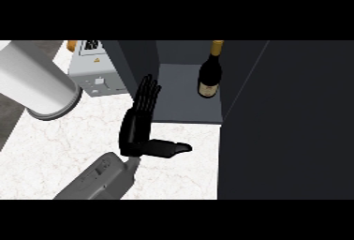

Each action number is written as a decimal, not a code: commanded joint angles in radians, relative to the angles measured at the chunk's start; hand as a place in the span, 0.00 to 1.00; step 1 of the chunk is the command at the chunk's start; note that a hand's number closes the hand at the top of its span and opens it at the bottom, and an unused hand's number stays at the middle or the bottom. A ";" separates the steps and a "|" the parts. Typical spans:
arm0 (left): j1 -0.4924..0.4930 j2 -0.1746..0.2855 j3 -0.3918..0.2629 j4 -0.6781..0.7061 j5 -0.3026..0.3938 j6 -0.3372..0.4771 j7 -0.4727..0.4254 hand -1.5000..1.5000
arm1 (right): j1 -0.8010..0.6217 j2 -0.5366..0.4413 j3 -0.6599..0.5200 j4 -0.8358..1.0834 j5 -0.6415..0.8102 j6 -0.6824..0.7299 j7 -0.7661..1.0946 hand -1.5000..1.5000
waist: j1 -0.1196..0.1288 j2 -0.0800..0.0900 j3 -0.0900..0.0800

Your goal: Pick up the wine, place it into the cabinet and close the cabinet

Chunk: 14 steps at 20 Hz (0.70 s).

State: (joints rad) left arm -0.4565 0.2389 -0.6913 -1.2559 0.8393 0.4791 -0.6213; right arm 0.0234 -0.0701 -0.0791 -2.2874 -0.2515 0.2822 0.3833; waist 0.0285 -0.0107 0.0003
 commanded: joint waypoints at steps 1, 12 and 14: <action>0.121 0.106 -0.054 -0.331 -0.040 0.130 0.108 0.00 | 0.015 -0.033 -0.038 -0.028 -0.075 0.023 0.031 0.00 | -0.004 -0.001 0.001; 0.384 0.213 -0.068 -0.723 -0.174 0.237 0.156 0.00 | 0.027 -0.094 0.007 -0.038 -0.006 0.123 0.003 1.00 | -0.019 0.007 0.000; 0.447 0.283 -0.029 -0.752 -0.142 0.181 0.145 0.00 | 0.011 -0.134 0.066 -0.071 -0.020 0.164 0.067 1.00 | -0.013 0.006 -0.001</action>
State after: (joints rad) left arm -0.1031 0.4578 -0.7372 -1.9058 0.7001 0.6606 -0.4736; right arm 0.0303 -0.1394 -0.0408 -2.3221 -0.2466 0.3731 0.4100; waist 0.0124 -0.0038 0.0003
